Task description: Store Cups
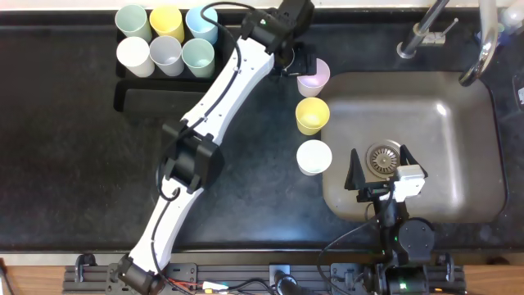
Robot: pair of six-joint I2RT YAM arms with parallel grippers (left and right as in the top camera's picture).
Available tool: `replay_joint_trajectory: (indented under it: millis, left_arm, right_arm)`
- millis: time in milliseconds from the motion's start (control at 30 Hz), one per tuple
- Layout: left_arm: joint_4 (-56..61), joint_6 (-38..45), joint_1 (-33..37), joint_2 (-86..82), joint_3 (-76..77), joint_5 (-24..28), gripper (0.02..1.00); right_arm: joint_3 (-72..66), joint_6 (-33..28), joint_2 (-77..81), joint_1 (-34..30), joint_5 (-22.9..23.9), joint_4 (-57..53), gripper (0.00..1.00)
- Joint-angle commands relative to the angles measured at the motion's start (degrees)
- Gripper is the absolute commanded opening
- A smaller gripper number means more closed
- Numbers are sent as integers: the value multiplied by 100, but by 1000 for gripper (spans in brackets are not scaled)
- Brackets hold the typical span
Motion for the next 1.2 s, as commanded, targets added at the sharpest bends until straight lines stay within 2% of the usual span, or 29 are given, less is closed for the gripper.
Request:
replay_joint_trajectory:
  millis: [33,67,100,167,200,367,600,700,800,900,1033,1200]
  left_arm:
    - [63,-61,31,94,142,68,825]
    - [76,-61,33,94,142,68,603]
    - [92,-61,33,94,142,52,299]
    - [92,-61,35,94,142,48,86]
    - [92,-61,37,94,142,50,36]
    - [81,-59,70,-105,144,-11,36]
    - [-422,-61,284,-1727,127,-990,36]
    - [-890,-63,588,-2686,-116,-1196,36]
    - [-1412,-214,1119,-3635,-721,-1375,36]
    - [-1615,-590,1987,-4673,-1978,-1421,36]
    - [-1088,-1064,3289,-5829,-4140,-1213,36]
    - [-278,-1239,4146,-6205,-5681,-1056,36]
  right_arm:
    - [-79,44,-48,-2,-39,28,998]
    - [-79,44,-48,-2,-39,31,993]
    - [-79,44,-48,-2,-39,28,996]
    - [-79,44,-48,-2,-39,31,998]
    - [-79,44,-48,-2,-39,31,996]
    - [-79,44,-48,-2,-39,28,996]
    - [-79,44,-48,-2,-39,28,998]
    - [-79,44,-48,-2,-39,28,996]
    - [-79,44,-48,-2,-39,31,998]
    - [-79,44,-48,-2,-42,31,998]
    - [-79,44,-48,-2,-39,31,1000]
    - [-79,44,-48,-2,-39,28,996]
